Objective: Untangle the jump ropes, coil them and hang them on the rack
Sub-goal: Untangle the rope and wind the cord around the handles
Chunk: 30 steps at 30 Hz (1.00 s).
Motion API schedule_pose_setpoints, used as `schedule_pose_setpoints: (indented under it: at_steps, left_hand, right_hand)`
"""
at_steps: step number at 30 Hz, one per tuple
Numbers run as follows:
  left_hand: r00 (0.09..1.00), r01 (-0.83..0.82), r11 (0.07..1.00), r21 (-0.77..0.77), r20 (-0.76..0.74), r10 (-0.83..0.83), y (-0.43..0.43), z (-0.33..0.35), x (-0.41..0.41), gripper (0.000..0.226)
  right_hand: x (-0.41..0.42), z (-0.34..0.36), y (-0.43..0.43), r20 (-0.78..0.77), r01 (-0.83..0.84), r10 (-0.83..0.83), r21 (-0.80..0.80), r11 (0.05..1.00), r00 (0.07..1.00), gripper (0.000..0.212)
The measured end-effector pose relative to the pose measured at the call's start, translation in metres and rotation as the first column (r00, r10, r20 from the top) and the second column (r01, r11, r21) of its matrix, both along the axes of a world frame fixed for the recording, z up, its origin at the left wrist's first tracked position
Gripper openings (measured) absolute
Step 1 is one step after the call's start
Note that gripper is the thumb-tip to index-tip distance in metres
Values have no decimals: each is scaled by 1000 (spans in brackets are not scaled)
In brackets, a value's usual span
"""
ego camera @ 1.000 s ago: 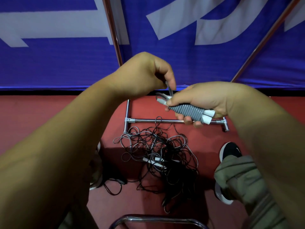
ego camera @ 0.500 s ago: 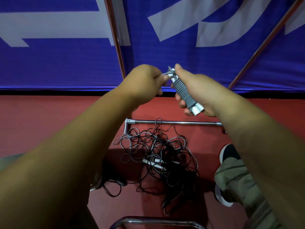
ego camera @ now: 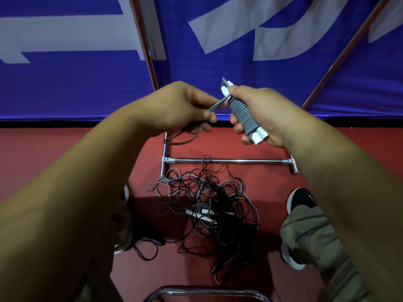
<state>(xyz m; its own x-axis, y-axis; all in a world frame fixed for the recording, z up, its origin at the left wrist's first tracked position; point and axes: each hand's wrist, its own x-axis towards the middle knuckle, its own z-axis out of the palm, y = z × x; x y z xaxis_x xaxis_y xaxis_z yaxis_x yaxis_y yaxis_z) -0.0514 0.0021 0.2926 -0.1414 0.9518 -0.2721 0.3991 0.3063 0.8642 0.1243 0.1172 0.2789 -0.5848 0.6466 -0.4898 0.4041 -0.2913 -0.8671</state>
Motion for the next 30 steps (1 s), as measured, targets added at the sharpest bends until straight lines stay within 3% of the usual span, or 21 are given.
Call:
schedule_pose_setpoints:
  at_steps: [2,4,11,25,28,30]
  left_hand:
    - [978,-9,1000,15,-210,12,1,1,-2,21]
    - [950,-12,1000,23,-313,18,2,1,-6,17]
    - [938,-44,999,27,-343,50,-1,3,-13,9]
    - [852,81,996,-31,-516,-85,1,-11,-15,9]
    - [910,31,1000,1,-415,-28,0,-20,-11,23]
    - [985,-92,994,54,-143,98,1,-24,-5,34]
  right_hand:
    - [1,-1,-3,5,-29,29,13,999,1000,47]
    - [1,-1,-4,-3,-55,55,17,998,998,47]
    - [1,2,-6,-44,-100,102,42,994,994,44]
    - [-2,2,-11,-14,-94,94,37,995,995,52]
    - [0,2,-6,-20,-53,54,42,998,998,51]
    - [2,1,-2,-31,-17,18,26,1000,999,50]
